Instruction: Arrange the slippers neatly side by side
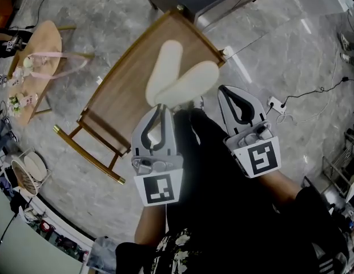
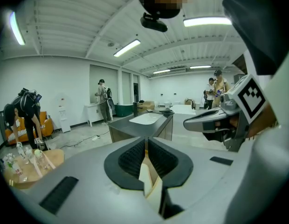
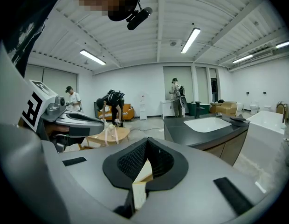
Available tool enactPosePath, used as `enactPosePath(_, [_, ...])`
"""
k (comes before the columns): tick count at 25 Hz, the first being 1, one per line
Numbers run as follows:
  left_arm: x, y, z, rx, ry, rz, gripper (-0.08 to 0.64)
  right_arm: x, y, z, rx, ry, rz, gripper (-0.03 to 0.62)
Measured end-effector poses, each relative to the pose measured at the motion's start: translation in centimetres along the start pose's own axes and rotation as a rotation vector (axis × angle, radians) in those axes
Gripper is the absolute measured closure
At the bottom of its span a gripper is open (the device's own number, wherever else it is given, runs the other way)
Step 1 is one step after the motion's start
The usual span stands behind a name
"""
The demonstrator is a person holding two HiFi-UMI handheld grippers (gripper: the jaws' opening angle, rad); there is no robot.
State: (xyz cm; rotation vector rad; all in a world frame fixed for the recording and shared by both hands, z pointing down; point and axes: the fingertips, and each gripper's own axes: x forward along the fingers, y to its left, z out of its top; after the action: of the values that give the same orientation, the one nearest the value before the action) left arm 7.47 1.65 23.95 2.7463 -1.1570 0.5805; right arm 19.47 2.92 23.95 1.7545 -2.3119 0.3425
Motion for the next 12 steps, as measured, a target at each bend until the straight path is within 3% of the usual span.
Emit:
enactPosePath(3, [1.6,-0.3,-1.6,-0.035,0.004,-0.066,0.554,0.5,-0.2,-2.0,0.015,0.064,-0.037,0.594])
enactPosePath(5, [2.8,-0.6,-3.2,-0.060,0.034,-0.110,0.469,0.8,-0.4,-3.6,0.028,0.095,-0.053,0.594])
enactPosePath(7, [4.1,-1.2,-5.0,-0.046,0.065,-0.158,0.458,1.1,-0.6,-5.3,0.039,0.118,-0.064,0.594])
enactPosePath(9, [5.3,-1.6,-7.0,-0.019,0.112,-0.199,0.428,1.2,-0.7,-6.8,0.054,0.154,-0.080,0.594])
enactPosePath(12, [6.3,-2.2,-10.4,-0.053,0.230,-0.251,0.411,1.3,-0.7,-8.4,0.075,0.200,-0.100,0.594])
